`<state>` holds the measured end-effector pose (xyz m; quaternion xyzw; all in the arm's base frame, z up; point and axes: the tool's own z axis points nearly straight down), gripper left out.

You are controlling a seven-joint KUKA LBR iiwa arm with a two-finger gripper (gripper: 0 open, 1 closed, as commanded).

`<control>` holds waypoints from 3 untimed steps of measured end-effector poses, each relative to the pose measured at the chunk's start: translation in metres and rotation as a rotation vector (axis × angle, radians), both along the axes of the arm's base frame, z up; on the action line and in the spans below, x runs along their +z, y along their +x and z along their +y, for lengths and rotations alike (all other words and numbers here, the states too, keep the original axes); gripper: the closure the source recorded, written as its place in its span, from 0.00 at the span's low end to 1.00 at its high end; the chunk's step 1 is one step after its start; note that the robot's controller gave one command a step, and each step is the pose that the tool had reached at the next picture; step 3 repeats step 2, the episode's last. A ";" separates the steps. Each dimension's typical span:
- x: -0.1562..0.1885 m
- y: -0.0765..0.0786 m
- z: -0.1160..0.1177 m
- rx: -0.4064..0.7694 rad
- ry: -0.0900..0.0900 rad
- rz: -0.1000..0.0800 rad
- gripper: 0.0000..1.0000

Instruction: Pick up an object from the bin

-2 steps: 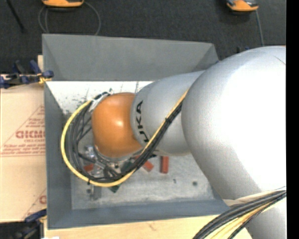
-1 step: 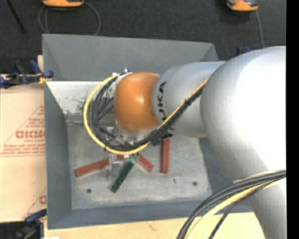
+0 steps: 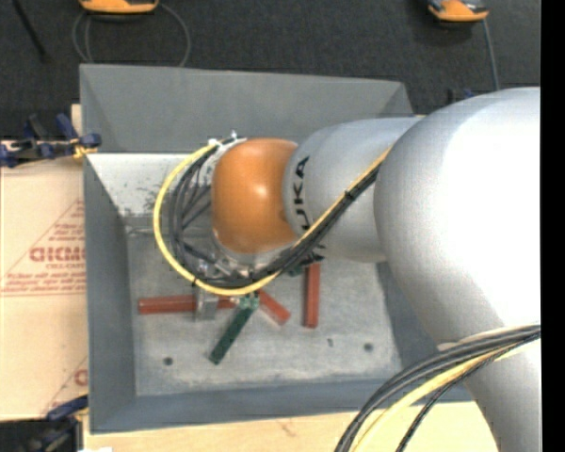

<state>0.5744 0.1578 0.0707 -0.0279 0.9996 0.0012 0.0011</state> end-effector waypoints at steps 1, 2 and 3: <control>0.128 0.019 0.005 0.289 -0.003 -0.009 1.00; 0.224 0.055 0.032 0.545 -0.003 -0.012 1.00; 0.224 0.055 0.032 0.545 -0.003 -0.012 1.00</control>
Offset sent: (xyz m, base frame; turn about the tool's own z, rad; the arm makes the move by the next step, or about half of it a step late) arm 0.0165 0.0058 0.1240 -0.2906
